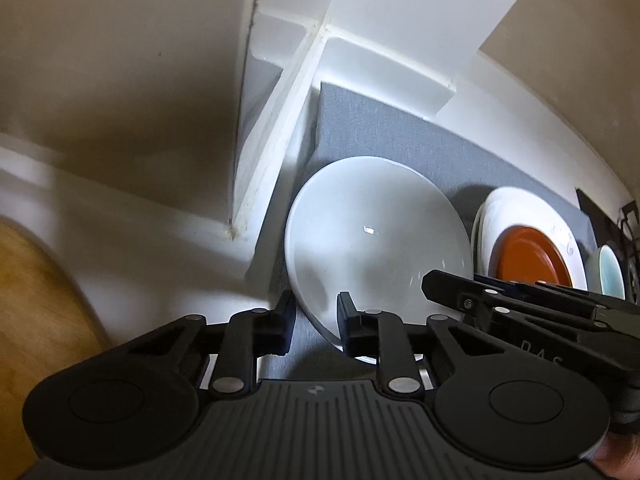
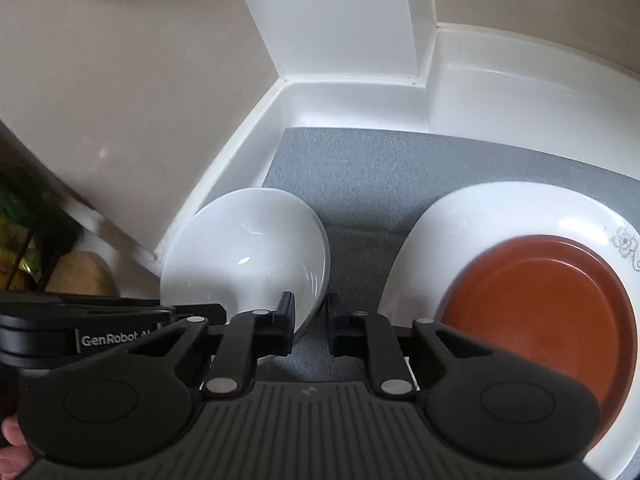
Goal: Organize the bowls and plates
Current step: 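Move both grippers to the white bowl and grasp its rim, then lift the white bowl with both grippers toward the light blue bowl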
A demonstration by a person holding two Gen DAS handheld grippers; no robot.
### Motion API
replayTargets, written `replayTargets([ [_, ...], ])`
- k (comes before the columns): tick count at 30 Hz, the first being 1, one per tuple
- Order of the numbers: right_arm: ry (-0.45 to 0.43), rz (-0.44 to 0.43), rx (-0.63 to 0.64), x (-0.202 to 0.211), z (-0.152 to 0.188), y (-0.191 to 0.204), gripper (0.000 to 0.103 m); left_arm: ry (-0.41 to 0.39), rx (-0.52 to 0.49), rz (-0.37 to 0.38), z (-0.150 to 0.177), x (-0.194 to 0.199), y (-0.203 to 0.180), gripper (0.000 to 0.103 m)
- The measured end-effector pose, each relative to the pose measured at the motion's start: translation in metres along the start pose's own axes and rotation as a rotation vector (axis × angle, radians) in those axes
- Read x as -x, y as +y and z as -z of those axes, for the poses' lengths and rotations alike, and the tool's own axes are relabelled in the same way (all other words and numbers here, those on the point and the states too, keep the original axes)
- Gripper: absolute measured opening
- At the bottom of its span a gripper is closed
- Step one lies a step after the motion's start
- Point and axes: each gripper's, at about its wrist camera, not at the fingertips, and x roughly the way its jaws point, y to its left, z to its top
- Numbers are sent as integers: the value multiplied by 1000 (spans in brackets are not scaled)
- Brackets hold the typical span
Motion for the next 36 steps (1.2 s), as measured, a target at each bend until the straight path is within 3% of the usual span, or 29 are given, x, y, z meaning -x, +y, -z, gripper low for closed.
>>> replayTargets([
  [13, 24, 17, -30, -7, 0, -6, 24, 6, -5, -2, -2, 0, 2, 24],
  [15, 31, -1, -58, -10, 2, -12, 21, -3, -16, -12, -1, 5, 1, 24],
  [16, 30, -22, -65, -10, 3, -12, 13, -10, -27, -24, -1, 7, -1, 24],
  [19, 20, -1, -31, -6, 5, -6, 12, -19, -43, -49, 0, 15, -7, 24],
  [36, -81, -70, -129, 57, 11, -37, 13, -79, -130, -108, 9, 64, -64, 24],
])
